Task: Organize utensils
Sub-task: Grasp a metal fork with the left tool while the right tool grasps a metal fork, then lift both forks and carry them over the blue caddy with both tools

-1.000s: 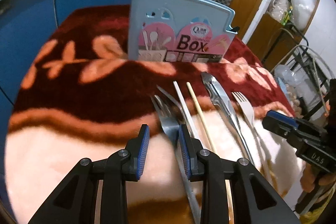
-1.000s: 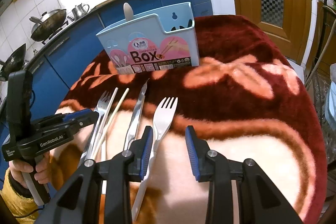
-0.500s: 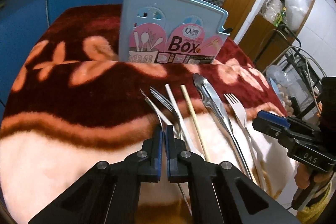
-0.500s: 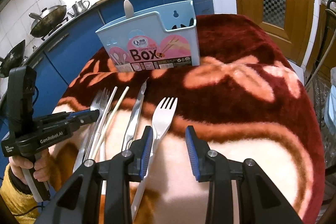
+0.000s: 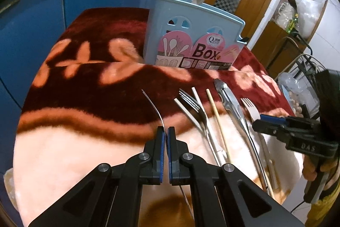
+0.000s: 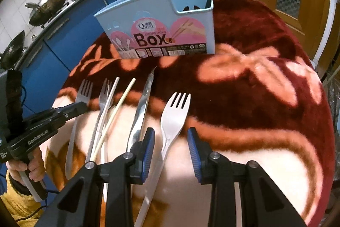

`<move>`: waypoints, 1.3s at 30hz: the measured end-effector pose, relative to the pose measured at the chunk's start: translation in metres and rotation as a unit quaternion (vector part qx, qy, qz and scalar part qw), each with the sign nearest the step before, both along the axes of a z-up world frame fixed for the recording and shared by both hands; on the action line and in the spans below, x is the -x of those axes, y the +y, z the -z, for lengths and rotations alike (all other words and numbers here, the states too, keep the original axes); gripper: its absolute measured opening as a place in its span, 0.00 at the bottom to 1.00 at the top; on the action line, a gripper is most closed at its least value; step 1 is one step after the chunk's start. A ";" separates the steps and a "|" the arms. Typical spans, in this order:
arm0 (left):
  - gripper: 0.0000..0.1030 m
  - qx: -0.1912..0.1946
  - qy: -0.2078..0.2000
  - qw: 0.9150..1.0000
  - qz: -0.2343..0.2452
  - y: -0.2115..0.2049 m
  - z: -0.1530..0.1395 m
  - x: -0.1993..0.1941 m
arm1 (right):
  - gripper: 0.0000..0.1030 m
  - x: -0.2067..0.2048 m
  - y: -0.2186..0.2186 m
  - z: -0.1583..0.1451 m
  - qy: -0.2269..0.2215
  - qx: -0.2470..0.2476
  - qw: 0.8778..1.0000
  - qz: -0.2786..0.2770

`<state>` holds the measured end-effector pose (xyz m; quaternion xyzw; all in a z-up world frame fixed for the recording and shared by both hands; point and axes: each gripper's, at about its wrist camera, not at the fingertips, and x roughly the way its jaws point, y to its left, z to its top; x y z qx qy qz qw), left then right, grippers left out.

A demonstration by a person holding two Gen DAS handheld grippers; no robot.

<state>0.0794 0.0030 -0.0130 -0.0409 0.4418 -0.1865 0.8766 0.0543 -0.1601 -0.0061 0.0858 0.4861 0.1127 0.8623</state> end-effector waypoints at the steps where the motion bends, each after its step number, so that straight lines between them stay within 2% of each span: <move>1: 0.03 0.001 0.001 1.000 -0.001 0.001 0.001 0.000 | 0.34 -0.002 0.000 0.000 0.003 -0.003 1.000 -0.001; 6: 0.03 0.000 -0.005 1.000 -0.004 0.001 0.000 0.001 | 0.36 -0.013 -0.006 0.001 0.025 -0.037 0.999 -0.008; 7: 0.03 0.001 -0.006 1.000 -0.004 0.001 -0.001 0.001 | 0.33 -0.014 -0.007 0.001 0.028 -0.042 0.999 -0.008; 10: 0.02 0.004 -0.009 1.000 -0.007 0.001 -0.002 0.003 | 0.20 -0.013 -0.009 0.002 0.028 -0.045 0.999 -0.013; 12: 0.02 0.004 -0.014 1.000 -0.008 0.001 -0.004 0.004 | 0.06 -0.011 -0.009 0.003 0.026 -0.052 0.998 -0.018; 19: 0.01 0.005 -0.043 0.999 -0.008 -0.001 -0.017 0.011 | 0.06 0.000 -0.010 -0.001 0.005 -0.075 0.997 -0.021; 25: 0.01 0.015 -0.072 0.997 -0.010 0.000 -0.032 0.019 | 0.06 0.015 -0.013 -0.019 -0.054 -0.084 0.995 -0.012; 30: 0.01 0.019 -0.096 0.995 -0.014 0.001 -0.043 0.026 | 0.06 0.028 -0.009 -0.040 -0.115 -0.065 0.991 -0.001; 39: 0.01 0.030 -0.152 0.988 -0.017 0.000 -0.074 0.033 | 0.06 0.048 0.002 -0.082 -0.224 -0.033 0.974 0.004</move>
